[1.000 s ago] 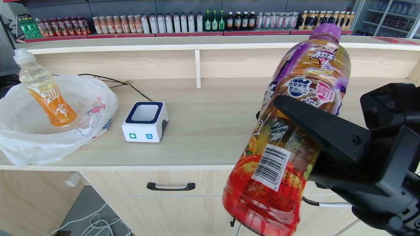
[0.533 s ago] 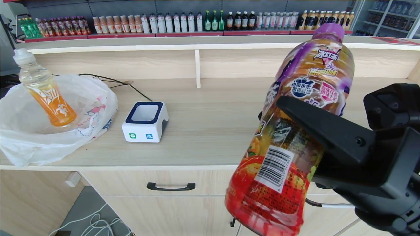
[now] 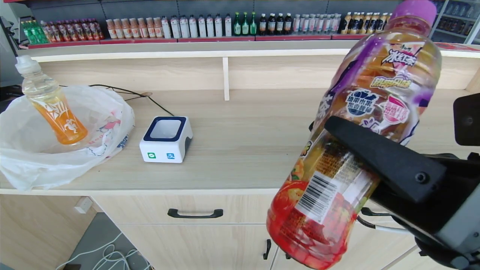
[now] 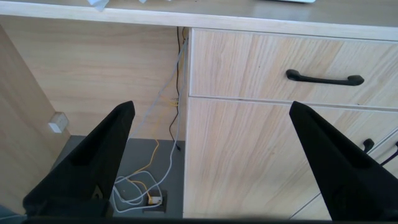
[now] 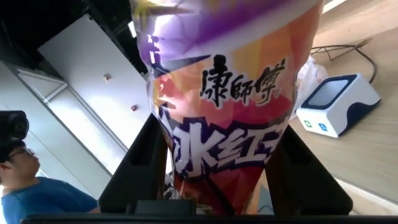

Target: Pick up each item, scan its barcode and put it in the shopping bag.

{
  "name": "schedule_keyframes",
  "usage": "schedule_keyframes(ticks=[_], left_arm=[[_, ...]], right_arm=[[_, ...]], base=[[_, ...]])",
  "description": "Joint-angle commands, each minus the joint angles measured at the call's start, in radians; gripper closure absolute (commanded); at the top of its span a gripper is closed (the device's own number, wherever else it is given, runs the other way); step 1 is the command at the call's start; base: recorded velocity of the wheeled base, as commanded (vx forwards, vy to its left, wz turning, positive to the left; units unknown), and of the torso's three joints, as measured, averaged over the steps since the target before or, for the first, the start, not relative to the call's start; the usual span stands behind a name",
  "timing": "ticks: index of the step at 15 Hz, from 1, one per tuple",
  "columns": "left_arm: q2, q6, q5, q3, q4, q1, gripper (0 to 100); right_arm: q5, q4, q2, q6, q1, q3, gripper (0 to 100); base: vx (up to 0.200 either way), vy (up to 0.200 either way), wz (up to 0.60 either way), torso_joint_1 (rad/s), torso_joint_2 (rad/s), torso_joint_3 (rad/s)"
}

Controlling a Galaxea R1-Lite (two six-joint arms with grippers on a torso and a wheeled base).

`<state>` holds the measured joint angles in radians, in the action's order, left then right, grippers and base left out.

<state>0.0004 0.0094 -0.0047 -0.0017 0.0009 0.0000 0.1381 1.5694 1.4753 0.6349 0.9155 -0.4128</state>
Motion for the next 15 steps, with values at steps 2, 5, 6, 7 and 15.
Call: schedule_keyframes(ticks=[2,5,6,7,15], left_arm=[[0.000,0.000,0.000,0.000,0.001,0.000,0],[0.000,0.000,0.000,0.000,0.001,0.000,0],[0.000,0.000,0.000,0.000,-0.001,0.000,0],[0.000,0.000,0.000,0.000,0.001,0.000,0],[0.000,0.000,0.000,0.000,-0.001,0.000,0]], right_arm=[[0.040,0.001,-0.012,-0.121,-0.035,0.022,100],[0.058,0.001,-0.006,-0.304,-0.047,0.032,100],[0.055,0.001,-0.006,-0.350,-0.050,0.045,100],[0.046,-0.017,-0.013,-0.426,-0.050,0.051,100],[-0.287,-0.052,-0.006,-0.649,-0.066,0.117,100]], base=[[0.000,0.000,0.00,0.000,0.00,0.000],[0.000,0.000,0.00,0.000,0.00,0.000],[0.000,0.000,0.00,0.000,0.00,0.000],[0.000,0.000,0.00,0.000,0.00,0.000],[0.000,0.000,0.00,0.000,0.00,0.000]])
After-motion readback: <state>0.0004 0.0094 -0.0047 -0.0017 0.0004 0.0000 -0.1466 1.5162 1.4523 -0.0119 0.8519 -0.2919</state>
